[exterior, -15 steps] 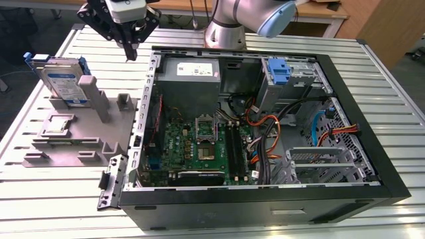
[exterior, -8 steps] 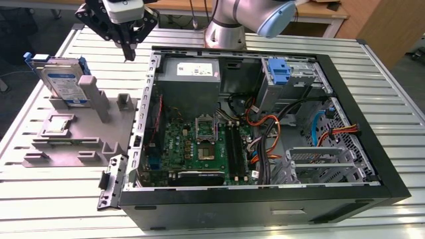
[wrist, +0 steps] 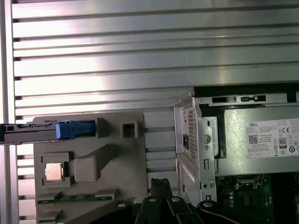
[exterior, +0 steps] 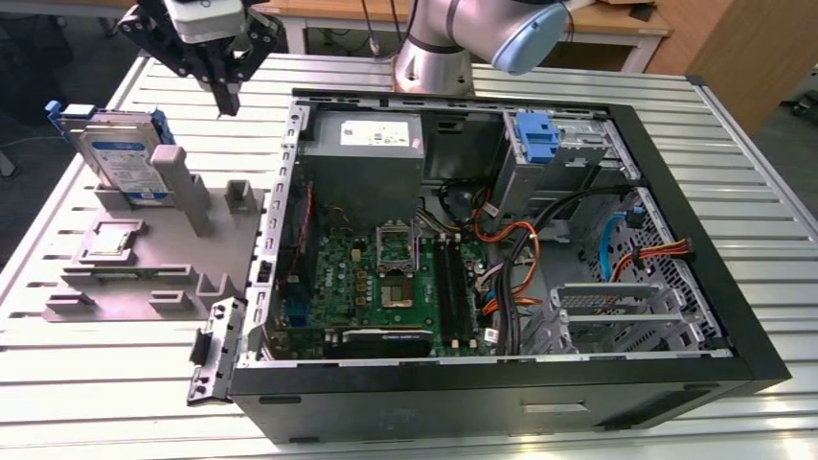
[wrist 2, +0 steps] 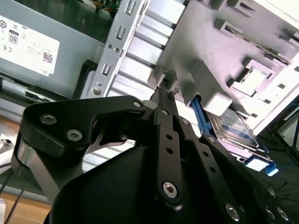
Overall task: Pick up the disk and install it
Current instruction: 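Reach for the disk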
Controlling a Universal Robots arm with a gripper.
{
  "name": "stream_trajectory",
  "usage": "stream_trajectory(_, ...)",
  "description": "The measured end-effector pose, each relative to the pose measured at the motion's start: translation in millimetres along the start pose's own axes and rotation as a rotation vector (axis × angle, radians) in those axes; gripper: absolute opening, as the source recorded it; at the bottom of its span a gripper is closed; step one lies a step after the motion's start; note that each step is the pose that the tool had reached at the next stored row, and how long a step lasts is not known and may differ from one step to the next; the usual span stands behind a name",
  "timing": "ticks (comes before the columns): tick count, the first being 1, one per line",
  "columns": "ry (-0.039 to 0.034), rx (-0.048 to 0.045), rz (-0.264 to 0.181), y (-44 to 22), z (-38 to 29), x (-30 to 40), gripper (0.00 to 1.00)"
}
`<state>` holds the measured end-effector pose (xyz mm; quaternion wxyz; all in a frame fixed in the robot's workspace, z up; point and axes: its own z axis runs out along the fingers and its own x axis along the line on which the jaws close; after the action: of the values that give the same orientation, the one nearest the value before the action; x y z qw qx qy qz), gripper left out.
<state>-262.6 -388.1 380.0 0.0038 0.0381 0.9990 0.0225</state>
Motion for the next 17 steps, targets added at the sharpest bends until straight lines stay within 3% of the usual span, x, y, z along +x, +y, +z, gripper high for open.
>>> stream_trajectory(6, 0.0, 0.0, 0.0, 11.6, 1.8, 11.4, 0.1)
stream_trajectory(12, 0.0004, 0.0001, 0.0, 12.5, 3.4, 21.9, 0.1)
stream_trajectory(17, 0.0006, 0.0001, 0.0, 12.3, 4.1, 24.7, 0.1)
